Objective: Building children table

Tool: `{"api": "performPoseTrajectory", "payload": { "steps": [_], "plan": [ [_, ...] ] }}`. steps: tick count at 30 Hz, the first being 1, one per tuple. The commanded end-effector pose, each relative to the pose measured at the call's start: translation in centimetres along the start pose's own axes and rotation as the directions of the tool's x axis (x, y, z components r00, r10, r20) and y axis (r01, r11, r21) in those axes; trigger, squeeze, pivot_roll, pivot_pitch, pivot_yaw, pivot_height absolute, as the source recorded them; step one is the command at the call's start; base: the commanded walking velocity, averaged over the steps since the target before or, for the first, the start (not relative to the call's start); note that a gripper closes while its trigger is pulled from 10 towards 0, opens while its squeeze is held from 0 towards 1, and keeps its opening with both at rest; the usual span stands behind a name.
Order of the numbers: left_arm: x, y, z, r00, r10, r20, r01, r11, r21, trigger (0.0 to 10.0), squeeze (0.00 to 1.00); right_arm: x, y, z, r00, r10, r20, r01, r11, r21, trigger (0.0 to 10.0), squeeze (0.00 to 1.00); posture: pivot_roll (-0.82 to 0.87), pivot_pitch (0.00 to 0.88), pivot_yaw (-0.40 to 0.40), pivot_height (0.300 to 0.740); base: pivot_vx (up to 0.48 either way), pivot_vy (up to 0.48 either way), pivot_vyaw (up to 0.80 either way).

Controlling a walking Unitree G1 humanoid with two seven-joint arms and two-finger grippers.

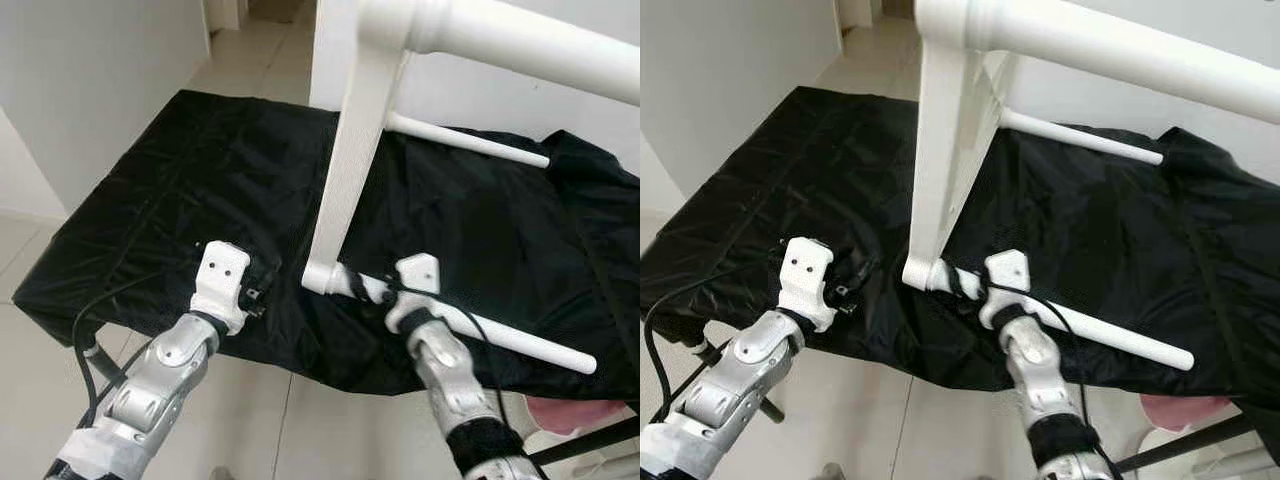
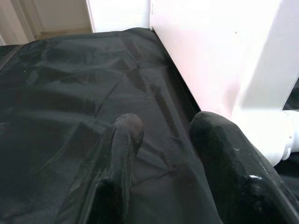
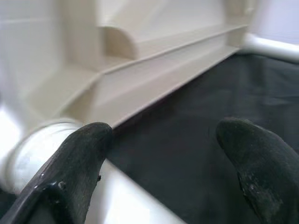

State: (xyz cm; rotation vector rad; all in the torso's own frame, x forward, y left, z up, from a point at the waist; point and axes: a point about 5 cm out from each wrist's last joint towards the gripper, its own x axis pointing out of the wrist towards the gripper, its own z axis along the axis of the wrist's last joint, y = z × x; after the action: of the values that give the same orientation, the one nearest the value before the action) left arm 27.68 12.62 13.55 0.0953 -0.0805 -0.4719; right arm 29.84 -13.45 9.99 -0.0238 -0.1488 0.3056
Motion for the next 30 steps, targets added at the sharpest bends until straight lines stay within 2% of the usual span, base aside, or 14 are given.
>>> {"api": "performPoseTrajectory", "payload": {
  "steps": [1, 9, 10, 11, 17, 22, 27, 28, 29, 30],
  "plan": [
    [0.0, -1.5, 0.1, 0.960, -0.281, 0.004, 0.281, 0.960, -0.007, 10.0, 0.00, -0.5, -0.5, 0.4, 0.999, -0.032, 0.016, 0.032, 0.999, 0.000, 10.0, 0.00, 0.06, 0.003, -0.070, 0.740, 0.000, 0.000, 0.00],
    [0.3, -1.8, 0.2, 0.949, -0.314, 0.016, 0.314, 0.949, -0.033, 10.0, 0.00, -2.0, -1.6, 1.2, 0.990, -0.136, 0.045, 0.136, 0.991, 0.002, 10.0, 0.00, 0.04, 0.000, -0.059, 0.740, 0.000, 0.000, 0.00],
    [0.3, -1.7, 0.3, 0.947, -0.320, 0.024, 0.321, 0.946, -0.043, 10.0, 0.24, -2.1, -1.8, 1.3, 0.987, -0.155, 0.048, 0.155, 0.988, 0.003, 10.0, 0.00, 0.04, 0.000, -0.055, 0.740, 0.000, 0.000, 0.00],
    [0.4, -1.7, 0.4, 0.945, -0.325, 0.030, 0.326, 0.944, -0.055, 10.0, 1.00, -2.2, -1.9, 1.4, 0.984, -0.171, 0.053, 0.172, 0.985, -0.003, 10.0, 0.00, 0.04, 0.000, -0.054, 0.740, 0.000, 0.000, 0.00],
    [0.5, -1.5, 1.0, 0.938, -0.339, 0.070, 0.345, 0.934, -0.095, 10.0, 1.00, -2.5, -2.7, 1.4, 0.964, -0.260, 0.048, 0.260, 0.966, 0.009, 10.0, 0.00, 0.03, 0.000, -0.051, 0.740, 0.000, 0.000, 0.00],
    [0.6, -1.6, 1.1, 0.933, -0.351, 0.081, 0.358, 0.928, -0.099, 10.0, 1.00, -2.5, -2.7, 1.4, 0.962, -0.269, 0.042, 0.269, 0.963, 0.009, 10.0, 0.00, 0.03, 0.000, -0.053, 0.740, 0.000, 0.000, 0.00],
    [0.5, -3.5, 1.1, 0.894, -0.444, 0.062, 0.448, 0.892, -0.063, 10.0, 1.00, -2.6, -3.0, 1.4, 0.956, -0.293, 0.027, 0.293, 0.956, 0.009, 10.0, 0.00, 0.02, 0.000, -0.057, 0.740, 0.000, 0.000, 0.00],
    [0.3, -4.0, 1.1, 0.878, -0.474, 0.064, 0.478, 0.877, -0.052, 10.0, 0.06, -2.6, -3.2, 1.3, 0.954, -0.299, 0.025, 0.299, 0.954, 0.007, 10.0, 0.00, 0.02, 0.000, -0.059, 0.740, 0.000, 0.000, 0.00],
    [0.3, -4.0, 1.1, 0.878, -0.474, 0.064, 0.478, 0.877, -0.052, 10.0, 0.06, -2.6, -3.2, 1.3, 0.954, -0.299, 0.025, 0.299, 0.954, 0.007, 10.0, 0.00, 0.02, 0.000, -0.059, 0.740, 0.000, 0.000, 0.00],
    [-0.1, -4.7, 1.3, 0.849, -0.524, 0.068, 0.527, 0.849, -0.030, 10.0, 0.00, -2.6, -3.4, 1.3, 0.953, -0.301, 0.023, 0.301, 0.954, 0.004, 10.0, 0.00, 0.02, 0.000, -0.061, 0.740, 0.000, 0.000, 0.00]
  ]
}}
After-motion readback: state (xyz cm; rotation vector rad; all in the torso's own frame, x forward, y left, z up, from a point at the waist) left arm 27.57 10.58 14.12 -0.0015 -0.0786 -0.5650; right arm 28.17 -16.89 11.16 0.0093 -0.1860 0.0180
